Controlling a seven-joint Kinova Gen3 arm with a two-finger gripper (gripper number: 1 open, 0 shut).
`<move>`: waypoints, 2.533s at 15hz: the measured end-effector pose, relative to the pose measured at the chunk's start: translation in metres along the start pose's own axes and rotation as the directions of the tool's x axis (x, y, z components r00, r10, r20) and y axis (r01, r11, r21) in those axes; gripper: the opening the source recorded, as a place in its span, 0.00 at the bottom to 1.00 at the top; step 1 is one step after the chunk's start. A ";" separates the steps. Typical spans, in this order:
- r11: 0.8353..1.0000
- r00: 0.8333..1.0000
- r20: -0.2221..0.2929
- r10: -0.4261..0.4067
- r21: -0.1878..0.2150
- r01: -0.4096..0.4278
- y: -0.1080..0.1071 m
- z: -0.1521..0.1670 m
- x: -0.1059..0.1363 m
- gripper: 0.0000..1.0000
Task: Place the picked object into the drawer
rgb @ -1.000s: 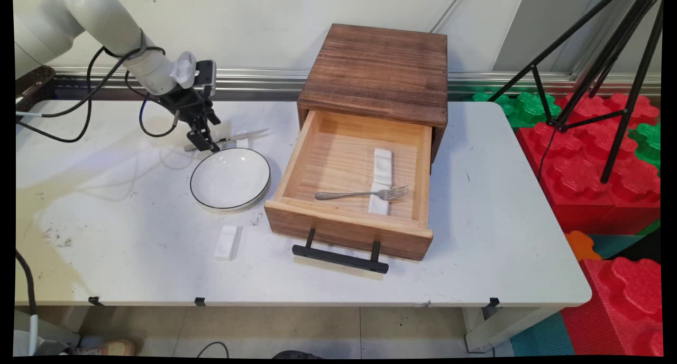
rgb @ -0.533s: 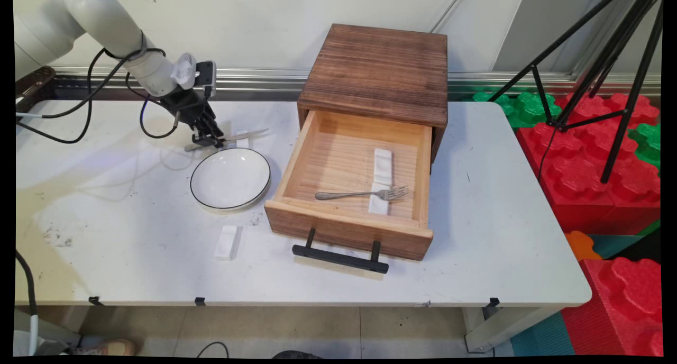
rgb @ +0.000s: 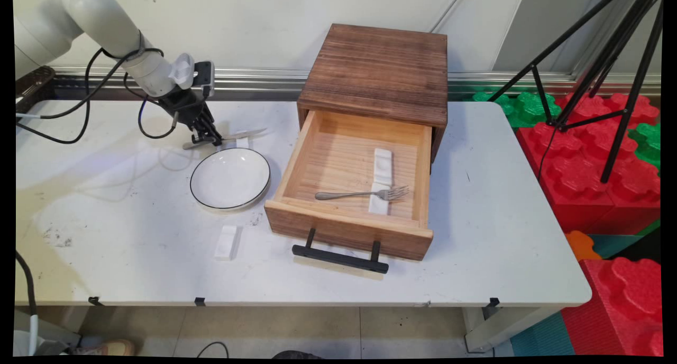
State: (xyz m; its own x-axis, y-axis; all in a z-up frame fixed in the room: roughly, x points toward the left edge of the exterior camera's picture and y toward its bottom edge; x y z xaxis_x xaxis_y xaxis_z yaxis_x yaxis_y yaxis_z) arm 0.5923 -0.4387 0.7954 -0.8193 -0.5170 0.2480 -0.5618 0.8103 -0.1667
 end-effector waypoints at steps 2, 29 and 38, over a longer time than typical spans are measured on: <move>1.000 1.000 -0.004 -0.001 0.002 0.001 -0.001 -0.004 -0.001 0.00; 0.993 0.968 -0.225 0.115 0.045 -0.107 0.070 -0.180 0.080 0.00; 0.990 0.944 -0.299 0.142 0.042 -0.135 0.124 -0.171 0.158 0.00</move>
State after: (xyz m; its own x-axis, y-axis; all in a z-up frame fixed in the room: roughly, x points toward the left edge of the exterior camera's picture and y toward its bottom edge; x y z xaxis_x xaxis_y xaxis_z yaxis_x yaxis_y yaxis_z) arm 0.4124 -0.3724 0.9773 -0.8184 -0.2904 0.4959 -0.4500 0.8606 -0.2387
